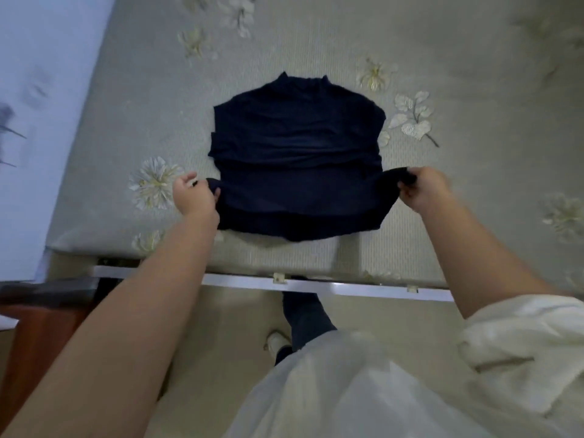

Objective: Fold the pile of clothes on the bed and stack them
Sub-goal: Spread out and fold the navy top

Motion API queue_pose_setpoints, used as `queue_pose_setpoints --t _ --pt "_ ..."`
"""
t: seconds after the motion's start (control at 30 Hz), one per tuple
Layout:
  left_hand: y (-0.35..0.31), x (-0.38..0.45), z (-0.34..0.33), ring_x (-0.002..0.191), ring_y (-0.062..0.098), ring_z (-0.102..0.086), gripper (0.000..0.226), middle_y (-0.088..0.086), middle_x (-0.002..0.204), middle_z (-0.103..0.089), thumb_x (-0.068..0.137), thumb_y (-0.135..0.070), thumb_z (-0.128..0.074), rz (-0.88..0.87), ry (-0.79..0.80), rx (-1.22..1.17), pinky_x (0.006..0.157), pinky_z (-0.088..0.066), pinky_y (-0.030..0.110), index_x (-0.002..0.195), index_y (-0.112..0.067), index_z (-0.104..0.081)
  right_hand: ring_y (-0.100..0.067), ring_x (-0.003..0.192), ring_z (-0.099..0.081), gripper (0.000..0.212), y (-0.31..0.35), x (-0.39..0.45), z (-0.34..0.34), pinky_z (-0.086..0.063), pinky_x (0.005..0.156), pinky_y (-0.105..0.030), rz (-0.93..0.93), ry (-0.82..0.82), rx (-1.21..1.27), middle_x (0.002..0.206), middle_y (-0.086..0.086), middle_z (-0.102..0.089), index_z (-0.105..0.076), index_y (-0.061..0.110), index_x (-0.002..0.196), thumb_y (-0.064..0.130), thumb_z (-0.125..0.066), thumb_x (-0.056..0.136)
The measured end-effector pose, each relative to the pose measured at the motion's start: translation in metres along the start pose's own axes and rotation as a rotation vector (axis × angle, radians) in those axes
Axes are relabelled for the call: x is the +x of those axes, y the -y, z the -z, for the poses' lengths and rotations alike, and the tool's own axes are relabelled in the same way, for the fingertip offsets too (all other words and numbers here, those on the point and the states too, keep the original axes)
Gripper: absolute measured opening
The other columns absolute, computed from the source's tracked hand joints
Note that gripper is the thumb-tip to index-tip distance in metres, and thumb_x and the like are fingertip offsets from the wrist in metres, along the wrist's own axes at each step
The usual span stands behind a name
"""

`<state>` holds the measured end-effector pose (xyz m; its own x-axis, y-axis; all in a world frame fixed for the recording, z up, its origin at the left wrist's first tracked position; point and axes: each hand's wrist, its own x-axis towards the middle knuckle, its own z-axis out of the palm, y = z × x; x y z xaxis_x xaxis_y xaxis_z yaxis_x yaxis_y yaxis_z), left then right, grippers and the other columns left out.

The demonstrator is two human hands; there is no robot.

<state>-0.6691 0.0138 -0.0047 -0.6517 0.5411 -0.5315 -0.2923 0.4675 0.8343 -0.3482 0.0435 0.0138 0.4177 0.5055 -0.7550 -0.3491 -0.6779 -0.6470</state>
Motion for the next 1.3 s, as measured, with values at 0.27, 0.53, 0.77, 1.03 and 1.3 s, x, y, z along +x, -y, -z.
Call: queue_pose_setpoints --t 0.27,0.53,0.77,1.03,1.3 --pt "-0.082 0.124 -0.122 0.113 0.033 -0.051 0.035 0.019 0.102 -0.057 0.100 -0.009 -0.025 0.020 0.002 0.123 0.096 -0.036 0.033 0.109 0.010 -0.053 -0.003 0.040 -0.057 0.029 0.110 0.124 -0.087 -0.032 0.040 -0.014 -0.065 0.024 0.263 0.063 0.001 -0.059 -0.046 0.009 0.074 0.008 -0.027 0.096" --pt "-0.044 0.216 -0.203 0.140 0.019 -0.019 0.067 0.008 0.155 -0.011 0.096 -0.028 -0.043 -0.327 0.201 0.406 0.110 -0.015 0.022 0.147 -0.014 -0.001 -0.024 0.133 -0.035 0.042 0.096 0.234 -0.153 -0.026 0.108 -0.032 0.474 -0.016 -0.661 0.144 -0.010 -0.039 -0.039 0.007 0.137 0.016 -0.041 0.096" --pt "0.066 0.198 -0.169 0.143 0.028 0.001 0.060 0.015 0.155 -0.005 0.096 -0.037 -0.037 -0.548 0.288 1.375 0.113 0.001 0.048 0.147 -0.014 -0.014 -0.030 0.135 -0.030 0.063 0.009 0.226 -0.115 -0.023 0.111 -0.048 0.600 -0.232 -1.039 0.145 -0.017 -0.034 -0.033 0.002 0.139 0.030 -0.058 0.088" --pt "0.073 0.203 -0.152 0.142 0.033 0.000 0.063 0.019 0.154 -0.006 0.095 -0.038 -0.040 -0.476 0.273 1.534 0.109 -0.001 0.057 0.146 -0.012 -0.015 -0.032 0.111 -0.055 0.043 0.001 0.223 -0.122 -0.042 0.095 -0.040 0.315 -0.249 -0.795 0.119 -0.014 -0.061 -0.052 0.005 0.121 0.027 -0.062 0.085" --pt "0.052 0.200 -0.146 0.143 0.030 0.002 0.057 0.018 0.154 -0.005 0.097 -0.035 -0.035 -0.471 0.334 1.445 0.111 0.000 0.054 0.146 -0.012 -0.017 -0.033 0.097 -0.055 0.045 0.024 0.140 -0.209 -0.039 0.078 -0.036 0.804 -0.153 -1.085 0.109 -0.017 -0.056 -0.051 0.009 0.129 0.017 -0.059 0.086"
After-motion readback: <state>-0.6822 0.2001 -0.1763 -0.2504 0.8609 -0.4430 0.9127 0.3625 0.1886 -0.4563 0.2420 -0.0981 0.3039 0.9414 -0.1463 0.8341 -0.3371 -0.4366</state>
